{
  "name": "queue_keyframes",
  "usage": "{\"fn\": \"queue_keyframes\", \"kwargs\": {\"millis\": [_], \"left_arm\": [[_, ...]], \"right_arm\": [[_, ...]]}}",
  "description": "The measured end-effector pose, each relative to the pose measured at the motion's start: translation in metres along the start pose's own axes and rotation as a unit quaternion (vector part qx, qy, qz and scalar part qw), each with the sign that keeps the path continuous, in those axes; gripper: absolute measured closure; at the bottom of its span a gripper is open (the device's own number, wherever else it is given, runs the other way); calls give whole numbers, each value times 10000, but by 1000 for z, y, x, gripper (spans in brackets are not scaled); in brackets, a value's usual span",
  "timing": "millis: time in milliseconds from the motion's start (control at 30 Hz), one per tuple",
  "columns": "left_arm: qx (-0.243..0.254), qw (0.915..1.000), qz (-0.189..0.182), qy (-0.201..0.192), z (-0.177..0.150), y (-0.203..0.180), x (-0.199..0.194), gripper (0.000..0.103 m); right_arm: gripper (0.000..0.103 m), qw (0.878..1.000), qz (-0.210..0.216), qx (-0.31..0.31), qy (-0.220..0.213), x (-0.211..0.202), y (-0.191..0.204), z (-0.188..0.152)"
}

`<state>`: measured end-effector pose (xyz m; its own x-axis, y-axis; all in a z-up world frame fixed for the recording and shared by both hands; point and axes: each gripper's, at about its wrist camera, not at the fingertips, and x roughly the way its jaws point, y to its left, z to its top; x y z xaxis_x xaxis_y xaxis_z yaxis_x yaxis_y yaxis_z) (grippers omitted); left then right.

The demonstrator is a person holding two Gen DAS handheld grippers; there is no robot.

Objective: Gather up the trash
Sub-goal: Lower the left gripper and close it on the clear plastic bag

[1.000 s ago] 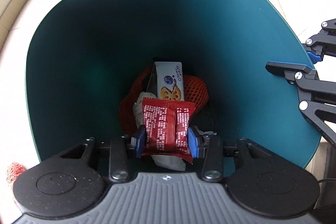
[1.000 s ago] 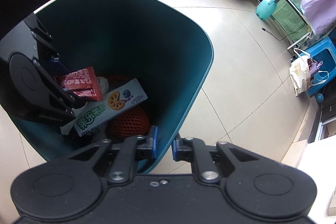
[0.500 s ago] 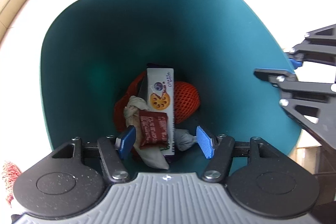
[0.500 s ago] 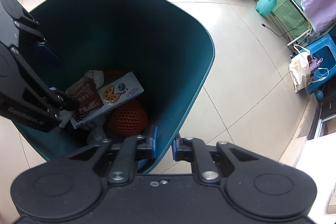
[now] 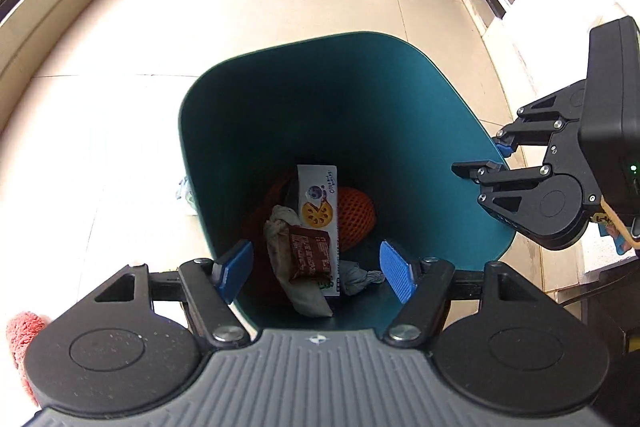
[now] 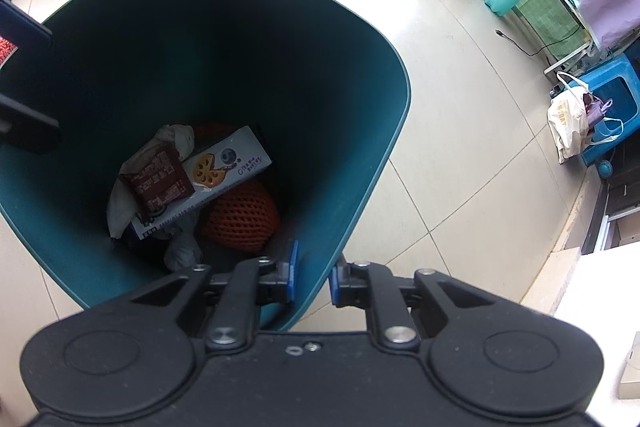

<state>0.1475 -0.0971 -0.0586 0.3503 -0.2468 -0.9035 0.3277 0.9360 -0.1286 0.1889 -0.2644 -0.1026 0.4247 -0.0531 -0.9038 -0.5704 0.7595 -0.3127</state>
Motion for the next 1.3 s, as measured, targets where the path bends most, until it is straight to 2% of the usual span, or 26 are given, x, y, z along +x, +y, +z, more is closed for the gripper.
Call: {"fn": "queue_keyframes", "kwargs": {"millis": [200, 267, 367, 600, 667, 900, 1200, 1300], "left_arm": [[-71, 9996, -70, -260, -5, 25, -25, 33], [-97, 9994, -3, -323, -5, 35, -33, 29], [-40, 9988, 183, -442, -5, 54, -43, 28], [-218, 9964, 586, -570, 4, 127, -41, 24], [-270, 9960, 665, -535, 7, 147, -30, 24], [-150, 9987, 473, -152, 12, 193, 38, 24], [560, 9969, 523, 194, 5, 185, 144, 24], [562, 9965, 500, 366, 8, 189, 176, 24]], "right_arm": [[86, 9999, -91, -64, 131, 0, 4, 0], [86, 9998, -82, -37, 164, 0, 4, 0], [86, 9998, -70, -15, 196, -1, 3, 0], [85, 9998, -40, -18, 209, -1, 3, 1], [85, 9998, -24, -20, 208, -1, 3, 2], [85, 9998, 53, -34, 200, -1, 0, 0], [86, 9987, 315, 15, 403, 6, 4, -5], [86, 9984, 349, 2, 438, 7, 4, -3]]}}
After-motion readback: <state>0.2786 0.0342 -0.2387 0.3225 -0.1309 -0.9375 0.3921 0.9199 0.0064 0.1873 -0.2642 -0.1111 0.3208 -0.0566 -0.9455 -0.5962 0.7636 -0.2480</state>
